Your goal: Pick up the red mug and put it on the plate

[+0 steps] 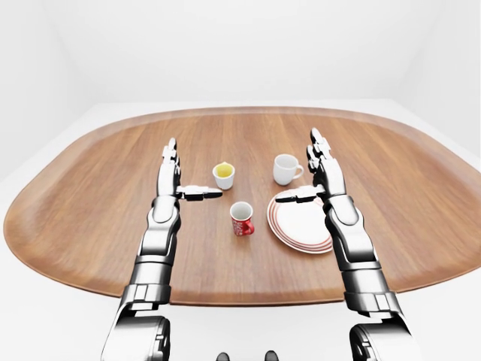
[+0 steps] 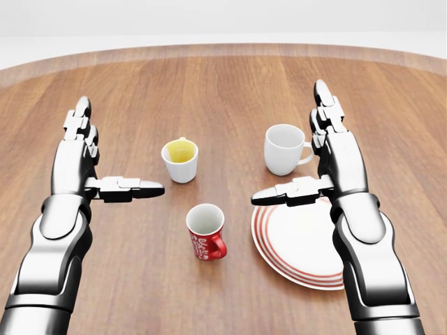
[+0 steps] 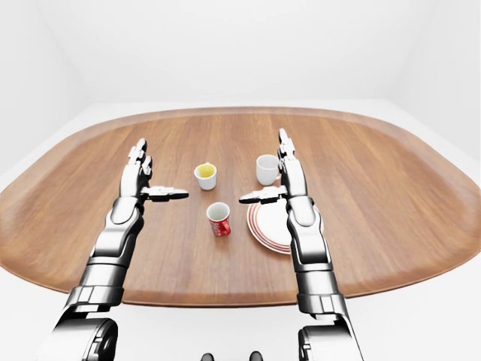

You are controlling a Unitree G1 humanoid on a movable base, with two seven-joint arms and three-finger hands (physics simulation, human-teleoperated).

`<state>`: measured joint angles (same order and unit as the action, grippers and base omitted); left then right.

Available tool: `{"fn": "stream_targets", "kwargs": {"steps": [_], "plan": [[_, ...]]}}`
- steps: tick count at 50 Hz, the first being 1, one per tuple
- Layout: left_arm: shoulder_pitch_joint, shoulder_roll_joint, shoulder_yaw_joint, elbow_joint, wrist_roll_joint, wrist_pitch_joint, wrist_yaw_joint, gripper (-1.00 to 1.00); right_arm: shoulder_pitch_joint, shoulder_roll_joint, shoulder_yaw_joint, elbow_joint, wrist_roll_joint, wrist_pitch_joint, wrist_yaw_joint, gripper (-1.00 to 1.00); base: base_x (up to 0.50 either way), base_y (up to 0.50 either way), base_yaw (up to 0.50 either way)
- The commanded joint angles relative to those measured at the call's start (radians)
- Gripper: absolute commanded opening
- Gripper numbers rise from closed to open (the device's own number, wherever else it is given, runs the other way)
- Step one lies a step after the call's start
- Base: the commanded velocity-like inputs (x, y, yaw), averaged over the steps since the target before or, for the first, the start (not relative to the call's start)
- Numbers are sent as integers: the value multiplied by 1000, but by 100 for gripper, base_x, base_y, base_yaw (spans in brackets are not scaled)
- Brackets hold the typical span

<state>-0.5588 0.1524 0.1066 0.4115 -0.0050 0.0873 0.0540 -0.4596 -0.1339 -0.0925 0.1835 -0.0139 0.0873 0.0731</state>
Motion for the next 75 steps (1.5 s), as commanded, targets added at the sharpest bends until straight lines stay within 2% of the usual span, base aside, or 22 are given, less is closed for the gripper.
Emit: {"fn": "stream_targets", "kwargs": {"steps": [1, 75], "plan": [[2, 2, 1, -13, -1, 0, -1, 100, -1, 2, 1, -7, -6, 0, 2, 100, 19, 0, 0], [11, 1, 3, -23, -3, 0, -4, 100, -29, 8, 21, 53, -46, 0, 24, 100, 18, 0, 0]]}}
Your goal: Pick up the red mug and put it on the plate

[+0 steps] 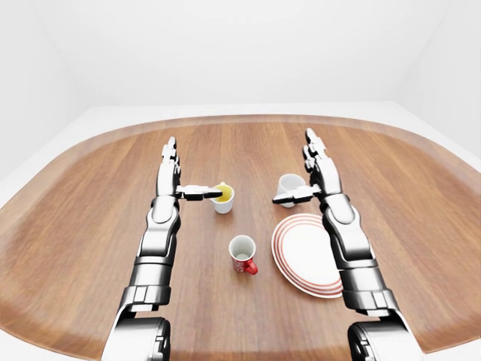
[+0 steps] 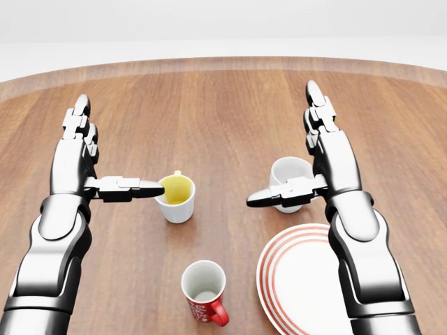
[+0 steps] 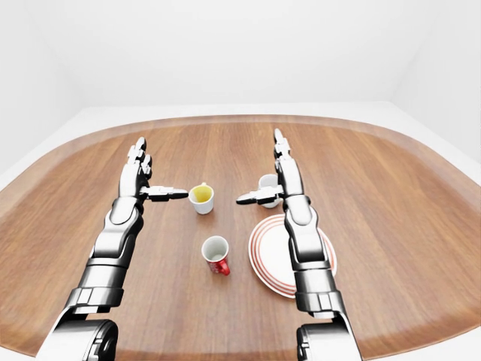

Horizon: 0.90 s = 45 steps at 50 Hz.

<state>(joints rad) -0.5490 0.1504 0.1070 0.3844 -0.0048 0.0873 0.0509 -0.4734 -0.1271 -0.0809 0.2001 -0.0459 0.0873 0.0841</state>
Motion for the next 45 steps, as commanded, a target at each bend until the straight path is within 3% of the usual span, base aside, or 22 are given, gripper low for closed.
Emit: {"fn": "stream_targets", "kwargs": {"steps": [1, 7, 26, 45], "plan": [[1, 3, 3, 6, -4, 0, -1, 100, -16, 1, 11, 44, -19, 0, 17, 100, 0, 0, 0], [-1, 6, 4, 15, -7, 0, -1, 100, -67, -13, 35, 184, -92, 0, 61, 100, 0, 0, 0], [-5, 8, 4, 20, -9, 0, -1, 100, -159, 15, 92, 322, -345, 0, 150, 100, 0, 0, 0], [-4, 4, 2, 5, -6, 0, -1, 100, -252, 69, 113, 612, -422, 0, 108, 100, 0, 0, 0]]}}
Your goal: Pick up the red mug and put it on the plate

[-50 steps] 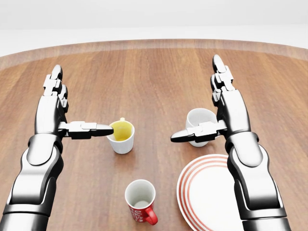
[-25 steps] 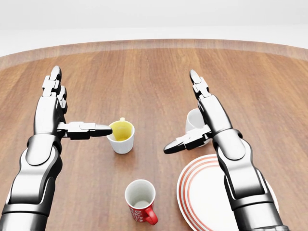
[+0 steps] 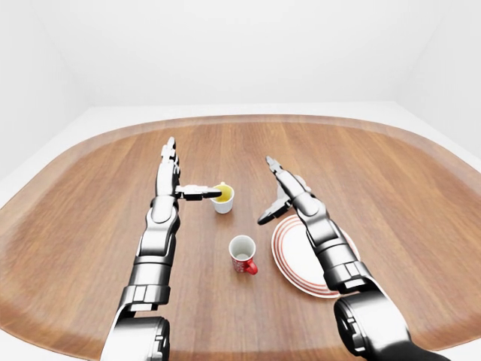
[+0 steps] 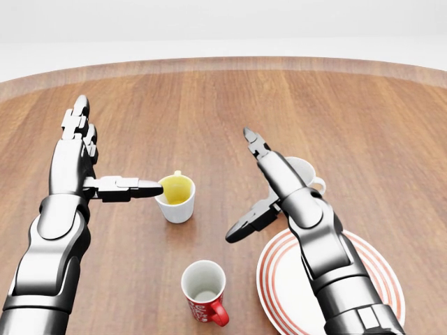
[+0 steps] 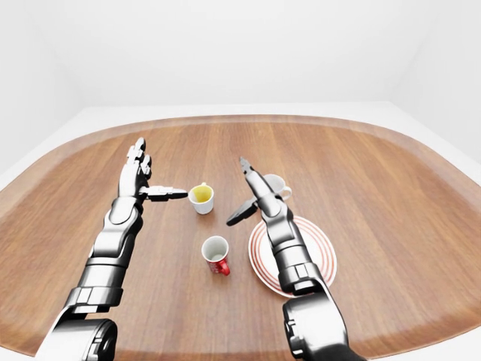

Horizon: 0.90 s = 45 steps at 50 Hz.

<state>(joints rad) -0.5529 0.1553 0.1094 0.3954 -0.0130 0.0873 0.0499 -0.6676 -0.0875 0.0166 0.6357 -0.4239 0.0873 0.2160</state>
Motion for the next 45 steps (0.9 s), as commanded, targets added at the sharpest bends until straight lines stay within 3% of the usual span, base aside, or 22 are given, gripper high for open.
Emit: {"fn": "stream_targets", "kwargs": {"steps": [1, 19, 45], "plan": [[0, 0, 0, -5, 2, 0, -1, 100, -70, 33, 15, 213, -44, 0, -34, 100, 0, 0, 0], [-3, 1, 0, 26, -1, 0, -1, 100, -153, 79, 33, 464, -72, 0, -97, 100, 0, 0, 0], [7, 3, 4, 18, -6, 0, -2, 100, -168, 154, 58, 565, -140, 0, -116, 100, 0, 0, 0]]}}
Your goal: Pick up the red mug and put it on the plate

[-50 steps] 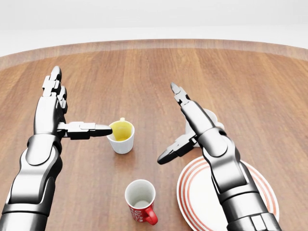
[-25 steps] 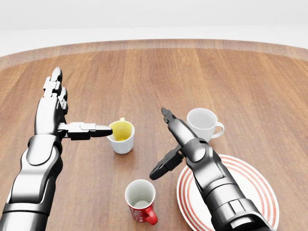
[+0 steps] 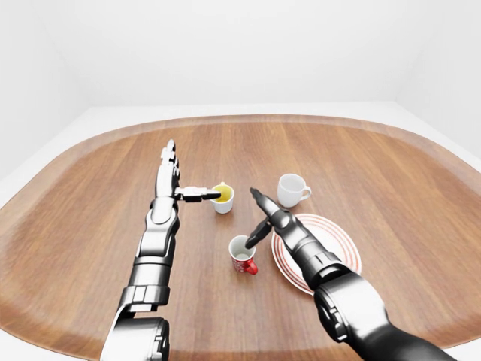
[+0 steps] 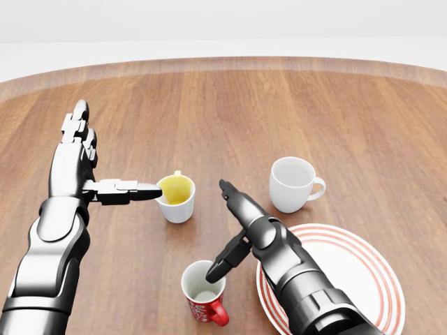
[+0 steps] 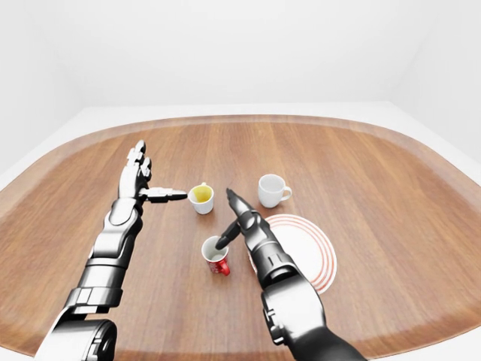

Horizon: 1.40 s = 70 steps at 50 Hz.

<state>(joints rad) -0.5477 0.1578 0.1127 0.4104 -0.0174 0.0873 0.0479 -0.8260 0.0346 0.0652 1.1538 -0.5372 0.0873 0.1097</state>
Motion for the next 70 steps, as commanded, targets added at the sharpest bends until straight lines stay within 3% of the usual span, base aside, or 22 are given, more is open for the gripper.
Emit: {"fn": "stream_targets", "kwargs": {"steps": [1, 47, 70], "plan": [[2, 1, 1, 2, -2, 0, 0, 100, -10, 34, 10, 51, -30, 0, -11, 100, 0, 0, 0], [-13, 0, 0, 51, -15, 0, 1, 100, 20, 107, 8, 172, -113, 0, -25, 100, 0, 0, 0], [11, -5, -2, -7, -13, 0, 0, 100, 23, 122, 3, 183, -147, 0, -28, 100, 0, 0, 0]]}}
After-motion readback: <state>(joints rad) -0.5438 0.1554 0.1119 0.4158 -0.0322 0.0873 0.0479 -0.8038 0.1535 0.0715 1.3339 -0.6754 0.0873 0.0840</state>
